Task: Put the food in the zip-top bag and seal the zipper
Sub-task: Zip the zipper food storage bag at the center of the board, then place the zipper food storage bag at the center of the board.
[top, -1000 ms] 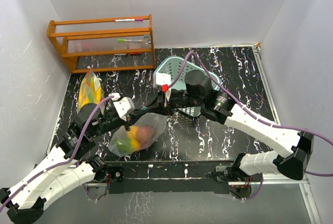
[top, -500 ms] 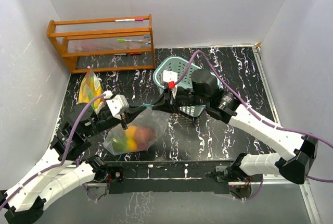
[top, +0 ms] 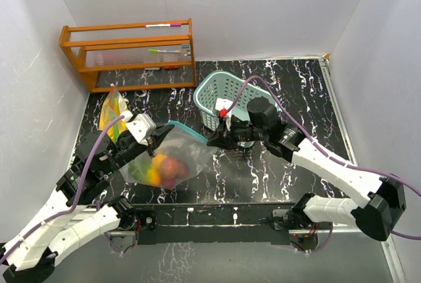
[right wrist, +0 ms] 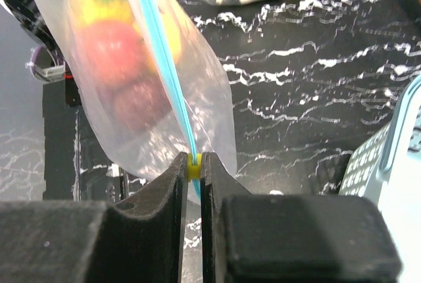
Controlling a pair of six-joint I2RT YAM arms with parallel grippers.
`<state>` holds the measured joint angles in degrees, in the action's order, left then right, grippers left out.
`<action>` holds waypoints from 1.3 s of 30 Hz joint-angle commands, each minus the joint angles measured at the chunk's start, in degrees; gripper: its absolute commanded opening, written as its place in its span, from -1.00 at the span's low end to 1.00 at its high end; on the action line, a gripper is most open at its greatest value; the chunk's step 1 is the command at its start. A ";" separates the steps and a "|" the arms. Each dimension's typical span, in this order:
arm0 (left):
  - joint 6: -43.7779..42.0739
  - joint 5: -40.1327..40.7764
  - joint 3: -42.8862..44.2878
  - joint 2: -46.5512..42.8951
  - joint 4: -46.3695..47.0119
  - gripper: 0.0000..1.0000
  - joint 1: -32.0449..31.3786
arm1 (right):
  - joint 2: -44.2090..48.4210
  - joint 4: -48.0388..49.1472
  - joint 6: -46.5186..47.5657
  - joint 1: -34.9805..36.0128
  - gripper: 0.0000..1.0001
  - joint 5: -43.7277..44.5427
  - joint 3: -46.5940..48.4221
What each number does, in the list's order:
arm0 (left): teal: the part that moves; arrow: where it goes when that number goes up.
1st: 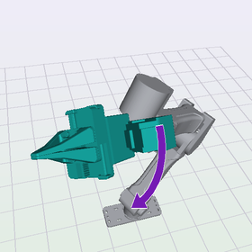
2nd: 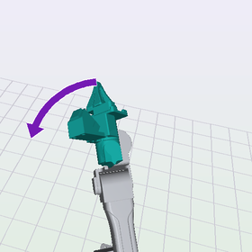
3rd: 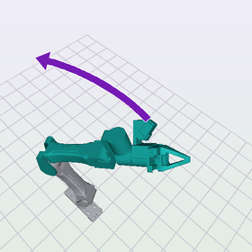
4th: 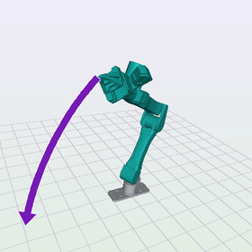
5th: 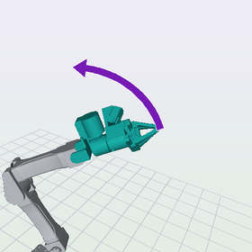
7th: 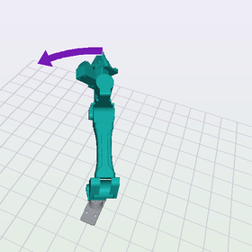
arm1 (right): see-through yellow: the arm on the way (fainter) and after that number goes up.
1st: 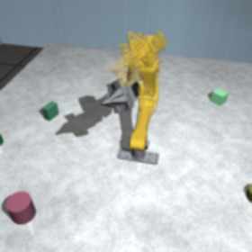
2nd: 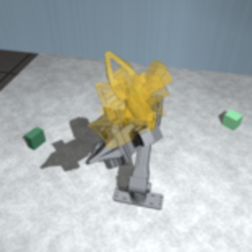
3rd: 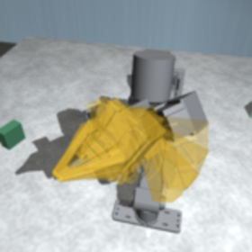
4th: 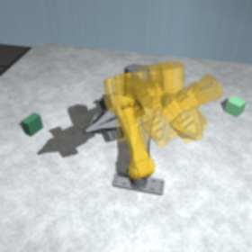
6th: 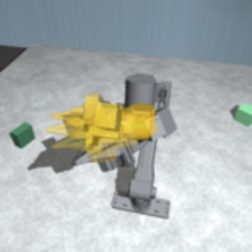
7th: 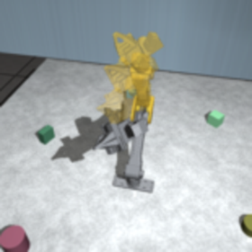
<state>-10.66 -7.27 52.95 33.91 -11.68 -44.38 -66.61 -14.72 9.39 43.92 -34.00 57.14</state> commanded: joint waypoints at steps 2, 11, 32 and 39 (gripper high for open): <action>-1.64 11.94 4.28 -2.18 5.83 -1.00 0.26 | 1.87 -3.03 -1.27 -1.64 -0.84 3.31 -3.54; -1.31 17.83 3.29 -1.86 6.79 -1.00 0.26 | 3.23 -2.75 -2.88 -2.22 -0.85 4.10 -5.87; 4.94 30.86 -2.02 4.84 10.87 -1.00 0.26 | 5.71 -4.26 -19.70 -2.25 0.97 28.89 2.06; 9.03 33.97 -3.49 7.92 10.02 0.93 0.26 | 6.69 -5.72 -26.15 -2.24 0.97 33.53 0.84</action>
<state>-4.82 23.11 49.36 41.34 -2.57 -44.31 -61.19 -20.21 -11.42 41.87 -5.30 56.38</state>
